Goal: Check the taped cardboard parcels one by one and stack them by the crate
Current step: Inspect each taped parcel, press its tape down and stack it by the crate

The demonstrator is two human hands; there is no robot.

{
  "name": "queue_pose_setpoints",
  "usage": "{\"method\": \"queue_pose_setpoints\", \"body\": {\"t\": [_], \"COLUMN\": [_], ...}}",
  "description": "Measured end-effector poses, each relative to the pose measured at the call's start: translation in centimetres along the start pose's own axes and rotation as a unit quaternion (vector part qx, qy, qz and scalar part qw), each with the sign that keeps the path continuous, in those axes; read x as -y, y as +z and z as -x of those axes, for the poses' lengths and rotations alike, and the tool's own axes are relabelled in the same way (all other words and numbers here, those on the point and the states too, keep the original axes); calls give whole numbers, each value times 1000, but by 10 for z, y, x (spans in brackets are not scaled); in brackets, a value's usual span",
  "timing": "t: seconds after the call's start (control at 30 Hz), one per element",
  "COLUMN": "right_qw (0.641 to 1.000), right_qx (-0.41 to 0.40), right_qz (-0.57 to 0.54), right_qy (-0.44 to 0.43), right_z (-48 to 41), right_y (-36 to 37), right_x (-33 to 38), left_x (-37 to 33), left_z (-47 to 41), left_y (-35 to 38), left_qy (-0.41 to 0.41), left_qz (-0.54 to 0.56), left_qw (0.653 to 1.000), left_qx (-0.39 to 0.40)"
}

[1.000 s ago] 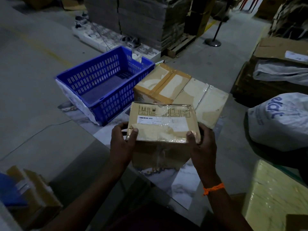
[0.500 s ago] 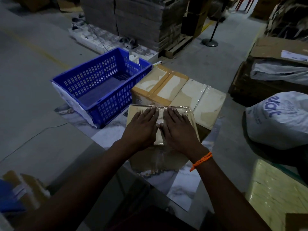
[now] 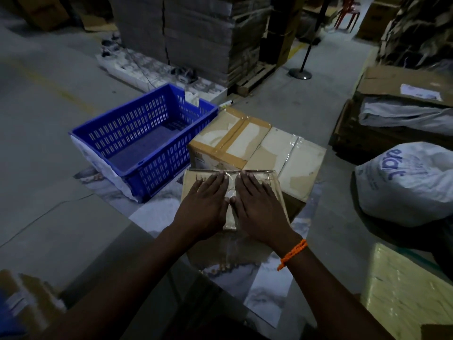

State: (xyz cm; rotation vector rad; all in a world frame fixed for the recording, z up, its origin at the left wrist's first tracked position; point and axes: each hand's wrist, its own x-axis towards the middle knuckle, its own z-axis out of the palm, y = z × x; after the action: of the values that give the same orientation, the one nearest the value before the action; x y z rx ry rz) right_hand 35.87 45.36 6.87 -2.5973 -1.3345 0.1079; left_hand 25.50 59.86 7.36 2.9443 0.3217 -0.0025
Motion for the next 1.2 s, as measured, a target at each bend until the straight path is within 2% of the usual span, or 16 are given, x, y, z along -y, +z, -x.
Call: {"method": "queue_pose_setpoints", "body": {"t": [0.23,0.33,0.47,0.73,0.83,0.9,0.97,1.0,1.07,1.1,1.13,1.2], "right_qw": [1000,1000,999,999,999,995,979,954,860,819,796,795], "right_qx": [-5,-16,-19,11,-32,-78,-61,-21,29,40,46,35], "right_qz": [-10,18,50,45,20,-44,-144,-231,-440,-504,-536,-550], "right_qy": [5,-2,-4,1,8,38,130,189,258,272,276,255], "right_z": [37,52,57,44,47,48,41,35,21,17,15,16], "right_y": [-3,5,11,9,11,3,-3,-9,-18,-20,-23,-23], "right_x": [-13,-11,-9,-13,-12,-12,-24,-31,-43,-46,-46,-41], "left_x": [5,8,7,9,4,8,16,22,29,31,32,37], "left_z": [33,49,50,39,43,40,33,28,23,22,23,34], "left_y": [4,11,19,15,17,22,21,16,2,-2,-4,-1], "left_qy": [-15,-4,-12,-6,-42,-89,-149,-182,-245,-256,-253,-223], "left_qz": [14,-4,-7,1,30,103,241,335,526,585,608,601], "left_qw": [1000,999,998,999,995,986,953,918,811,769,752,767], "left_qx": [-14,-54,-58,-49,-86,-100,-109,-112,-73,-38,-21,-36]}}
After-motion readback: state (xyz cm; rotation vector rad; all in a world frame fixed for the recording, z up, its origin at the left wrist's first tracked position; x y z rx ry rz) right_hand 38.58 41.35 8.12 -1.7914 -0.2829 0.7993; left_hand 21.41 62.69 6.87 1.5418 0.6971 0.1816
